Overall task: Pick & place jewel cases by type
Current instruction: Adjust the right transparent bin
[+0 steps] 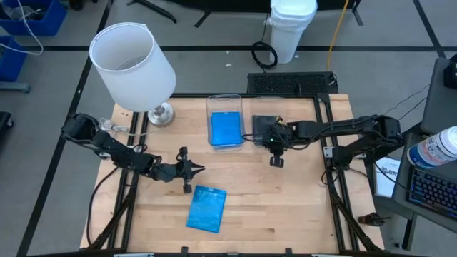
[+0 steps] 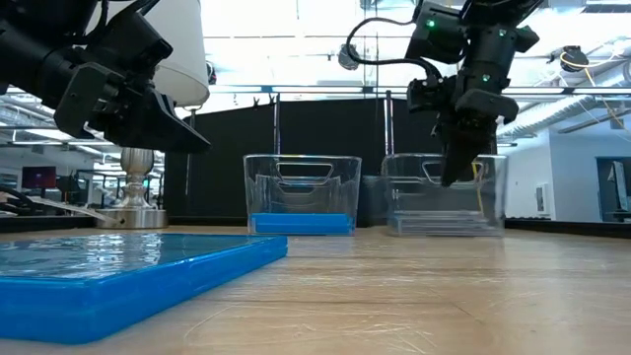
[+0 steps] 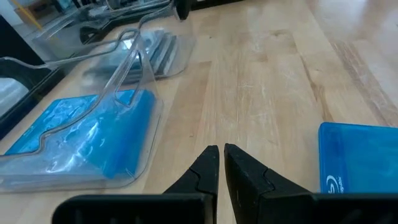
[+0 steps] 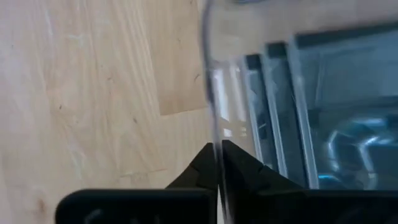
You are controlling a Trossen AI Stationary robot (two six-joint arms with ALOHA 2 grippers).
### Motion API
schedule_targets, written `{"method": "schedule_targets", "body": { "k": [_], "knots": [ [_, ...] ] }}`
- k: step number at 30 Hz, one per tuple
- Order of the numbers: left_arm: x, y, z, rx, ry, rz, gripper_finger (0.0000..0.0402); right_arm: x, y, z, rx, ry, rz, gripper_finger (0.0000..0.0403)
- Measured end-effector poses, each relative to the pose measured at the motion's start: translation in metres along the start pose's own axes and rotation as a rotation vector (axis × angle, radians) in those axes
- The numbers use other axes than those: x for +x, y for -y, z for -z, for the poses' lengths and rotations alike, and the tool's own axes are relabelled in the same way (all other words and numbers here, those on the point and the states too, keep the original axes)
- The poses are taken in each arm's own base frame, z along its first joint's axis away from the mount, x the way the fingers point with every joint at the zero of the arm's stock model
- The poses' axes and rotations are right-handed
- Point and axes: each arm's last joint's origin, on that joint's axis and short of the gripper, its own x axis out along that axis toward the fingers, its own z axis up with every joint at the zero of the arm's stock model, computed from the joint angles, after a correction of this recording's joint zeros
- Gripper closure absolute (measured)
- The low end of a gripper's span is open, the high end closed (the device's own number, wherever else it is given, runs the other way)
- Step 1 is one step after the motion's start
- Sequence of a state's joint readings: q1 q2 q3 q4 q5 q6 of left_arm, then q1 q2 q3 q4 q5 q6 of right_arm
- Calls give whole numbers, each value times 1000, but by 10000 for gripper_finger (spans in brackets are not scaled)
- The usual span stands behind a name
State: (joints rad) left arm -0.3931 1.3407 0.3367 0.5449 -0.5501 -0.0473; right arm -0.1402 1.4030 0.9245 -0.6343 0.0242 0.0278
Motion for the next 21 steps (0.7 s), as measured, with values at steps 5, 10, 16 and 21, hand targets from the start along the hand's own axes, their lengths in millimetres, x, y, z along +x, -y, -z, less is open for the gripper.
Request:
{"method": "schedule_targets", "body": {
  "k": [5,10,16,21],
  "knots": [
    [0,0,0,-7,0,1,366,0,0,0,69,5,0,395],
    [0,0,0,-14,0,1,366,0,0,-1,40,8,0,400],
    [0,0,0,-20,3,2,366,0,-3,-3,0,27,-13,356],
    [0,0,0,-23,5,4,366,0,-7,-7,-11,77,-16,271]
  ]
}}
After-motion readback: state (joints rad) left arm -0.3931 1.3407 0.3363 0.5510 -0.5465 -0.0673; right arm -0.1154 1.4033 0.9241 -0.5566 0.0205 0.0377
